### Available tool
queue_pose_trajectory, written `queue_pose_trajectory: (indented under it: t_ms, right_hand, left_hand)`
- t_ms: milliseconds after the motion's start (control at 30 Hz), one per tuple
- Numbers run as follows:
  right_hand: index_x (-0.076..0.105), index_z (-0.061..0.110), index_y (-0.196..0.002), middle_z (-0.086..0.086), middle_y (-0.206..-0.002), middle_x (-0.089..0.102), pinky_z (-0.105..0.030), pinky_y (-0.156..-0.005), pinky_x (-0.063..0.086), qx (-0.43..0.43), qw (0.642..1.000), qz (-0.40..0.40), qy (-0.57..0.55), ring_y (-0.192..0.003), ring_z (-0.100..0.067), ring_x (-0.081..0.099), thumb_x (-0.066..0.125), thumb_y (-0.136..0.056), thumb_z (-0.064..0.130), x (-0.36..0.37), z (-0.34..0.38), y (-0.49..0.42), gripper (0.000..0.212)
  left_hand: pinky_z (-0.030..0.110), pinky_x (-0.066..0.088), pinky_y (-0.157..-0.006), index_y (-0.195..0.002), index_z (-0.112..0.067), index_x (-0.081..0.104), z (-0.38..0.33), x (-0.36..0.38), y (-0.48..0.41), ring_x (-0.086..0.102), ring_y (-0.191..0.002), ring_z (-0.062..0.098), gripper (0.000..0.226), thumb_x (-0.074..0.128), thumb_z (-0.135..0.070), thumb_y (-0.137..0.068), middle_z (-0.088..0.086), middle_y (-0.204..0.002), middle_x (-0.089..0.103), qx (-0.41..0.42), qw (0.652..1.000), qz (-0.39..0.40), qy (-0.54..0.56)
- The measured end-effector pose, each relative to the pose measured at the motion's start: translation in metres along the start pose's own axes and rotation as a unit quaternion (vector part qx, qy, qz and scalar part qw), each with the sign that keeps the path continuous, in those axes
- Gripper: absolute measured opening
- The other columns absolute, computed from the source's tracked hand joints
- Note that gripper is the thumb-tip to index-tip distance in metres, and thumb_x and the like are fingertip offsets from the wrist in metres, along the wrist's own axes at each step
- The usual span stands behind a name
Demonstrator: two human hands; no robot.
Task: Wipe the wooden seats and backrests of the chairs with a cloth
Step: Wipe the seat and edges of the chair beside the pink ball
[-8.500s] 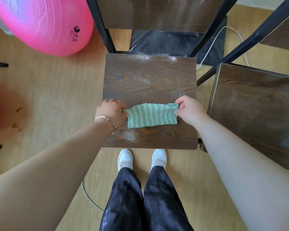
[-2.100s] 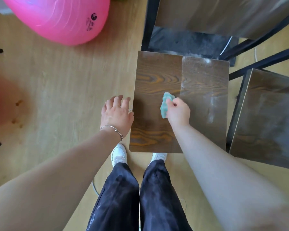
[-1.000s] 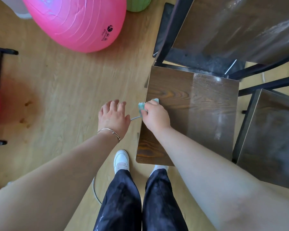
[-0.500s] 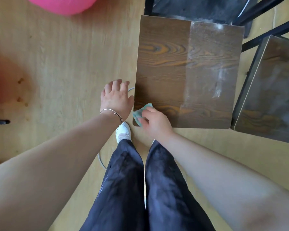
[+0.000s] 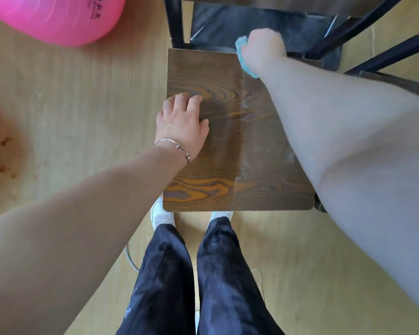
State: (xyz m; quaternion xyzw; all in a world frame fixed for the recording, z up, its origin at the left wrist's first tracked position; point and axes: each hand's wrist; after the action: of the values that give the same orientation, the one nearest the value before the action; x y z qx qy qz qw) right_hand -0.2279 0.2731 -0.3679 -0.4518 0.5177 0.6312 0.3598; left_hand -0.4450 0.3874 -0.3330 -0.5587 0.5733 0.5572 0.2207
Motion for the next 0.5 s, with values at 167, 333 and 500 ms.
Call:
queue_pose_trajectory:
  t_ms: [167,333,500]
  right_hand:
    - [0.065,0.004,-0.105,-0.015,-0.108,0.065,-0.033,-0.076,0.042,-0.055,0.998,0.014,0.016,-0.101,-0.036,0.059,0.036,-0.095,0.022,-0.001,-0.003,0.023,0.035]
    - [0.065,0.007,-0.103,-0.012,-0.111,0.059,-0.034,-0.074,0.042,-0.061,0.996,0.046,-0.042,-0.100,-0.034,0.058,0.043,-0.095,0.022,0.025,-0.017,0.101,0.028]
    - [0.063,0.005,-0.091,-0.011,-0.104,0.059,-0.037,-0.070,0.041,-0.067,0.988,0.053,-0.128,-0.093,-0.036,0.057,0.054,-0.093,0.024,0.056,-0.031,0.188,0.021]
  left_hand:
    - [0.044,0.032,-0.105,-0.143,-0.023,0.033,-0.002,-0.002,0.000,0.028,-0.133,0.031,0.052,0.043,-0.040,-0.095,0.006,-0.145,0.035,-0.003,1.000,0.010,-0.003]
    - [0.044,0.031,-0.106,-0.143,-0.023,0.033,-0.002,0.001,0.022,0.028,-0.133,0.031,0.052,0.043,-0.041,-0.095,0.005,-0.145,0.035,-0.002,0.999,0.034,-0.017]
    - [0.044,0.031,-0.105,-0.143,-0.023,0.033,-0.004,0.009,0.046,0.028,-0.133,0.032,0.052,0.044,-0.040,-0.095,0.007,-0.144,0.036,0.002,0.998,0.055,-0.031]
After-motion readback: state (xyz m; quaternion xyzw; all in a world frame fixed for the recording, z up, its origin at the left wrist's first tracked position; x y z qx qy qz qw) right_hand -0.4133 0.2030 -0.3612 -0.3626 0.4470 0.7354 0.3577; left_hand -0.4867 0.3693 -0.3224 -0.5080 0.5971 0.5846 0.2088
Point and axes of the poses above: each hand's wrist, its own y-axis away from the middle knuckle, its own x-axis out of the palm, z = x × y
